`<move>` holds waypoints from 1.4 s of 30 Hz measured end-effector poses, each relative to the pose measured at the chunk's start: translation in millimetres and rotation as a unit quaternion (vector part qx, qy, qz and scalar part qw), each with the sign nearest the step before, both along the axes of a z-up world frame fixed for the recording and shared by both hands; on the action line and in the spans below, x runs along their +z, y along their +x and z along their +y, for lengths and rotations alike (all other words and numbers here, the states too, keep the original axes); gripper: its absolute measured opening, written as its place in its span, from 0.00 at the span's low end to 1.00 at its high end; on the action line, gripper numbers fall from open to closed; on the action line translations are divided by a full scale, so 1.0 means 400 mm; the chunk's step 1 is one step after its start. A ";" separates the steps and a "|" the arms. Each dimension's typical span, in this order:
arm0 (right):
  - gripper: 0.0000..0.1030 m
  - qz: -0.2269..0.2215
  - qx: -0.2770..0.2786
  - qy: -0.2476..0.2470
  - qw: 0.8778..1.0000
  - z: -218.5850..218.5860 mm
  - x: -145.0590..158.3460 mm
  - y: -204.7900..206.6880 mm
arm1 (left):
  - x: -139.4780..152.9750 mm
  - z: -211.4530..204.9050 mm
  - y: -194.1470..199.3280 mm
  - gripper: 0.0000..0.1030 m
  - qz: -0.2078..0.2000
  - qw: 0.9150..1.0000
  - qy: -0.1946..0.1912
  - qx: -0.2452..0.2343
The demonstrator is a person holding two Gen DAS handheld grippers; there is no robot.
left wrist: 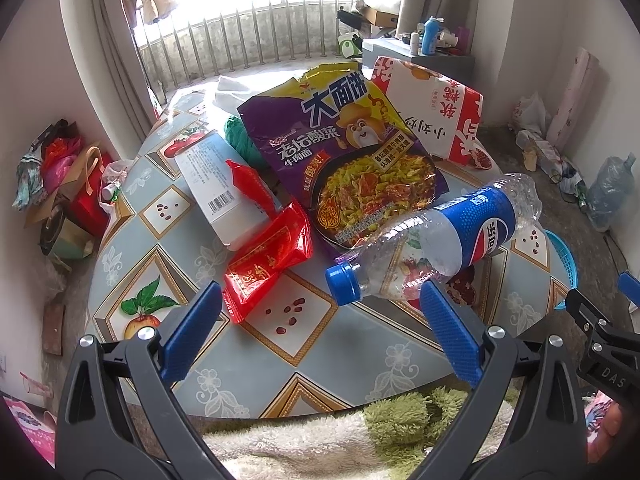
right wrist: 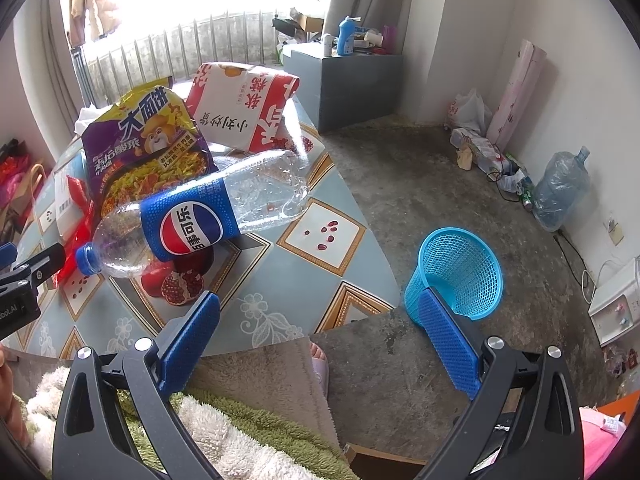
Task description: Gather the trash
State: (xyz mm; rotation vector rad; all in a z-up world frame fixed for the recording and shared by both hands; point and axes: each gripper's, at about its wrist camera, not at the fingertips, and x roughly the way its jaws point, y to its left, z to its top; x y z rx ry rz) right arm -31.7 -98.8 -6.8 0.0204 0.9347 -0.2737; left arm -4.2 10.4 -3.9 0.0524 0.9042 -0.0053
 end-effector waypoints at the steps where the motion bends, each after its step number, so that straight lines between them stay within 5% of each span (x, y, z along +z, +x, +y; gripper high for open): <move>1: 0.94 0.000 -0.001 0.001 1.000 0.000 0.000 0.001 | 0.001 -0.003 0.000 0.93 0.000 1.000 0.001 -0.001; 20: 0.94 0.005 -0.013 0.024 1.000 -0.018 -0.010 0.018 | 0.008 -0.026 0.025 0.93 0.013 1.000 0.000 -0.007; 26: 0.94 -0.014 -0.008 0.093 0.996 -0.027 -0.016 0.044 | 0.006 0.028 0.058 0.93 -0.005 0.997 -0.067 -0.036; 29: 0.94 -0.027 -0.011 0.163 0.986 -0.039 -0.024 0.061 | 0.012 0.077 0.069 0.93 -0.043 0.986 -0.146 -0.064; 37: 0.94 -0.020 -0.015 0.321 0.947 -0.044 -0.060 0.131 | -0.001 0.088 0.140 0.89 -0.034 0.978 -0.183 -0.097; 39: 0.94 -0.015 -0.018 0.343 0.939 -0.043 -0.071 0.149 | -0.016 0.079 0.158 0.67 -0.020 0.976 -0.188 -0.109; 42: 0.94 -0.017 -0.032 0.400 0.916 -0.054 -0.092 0.164 | -0.044 0.063 0.185 0.51 0.011 0.972 -0.195 -0.129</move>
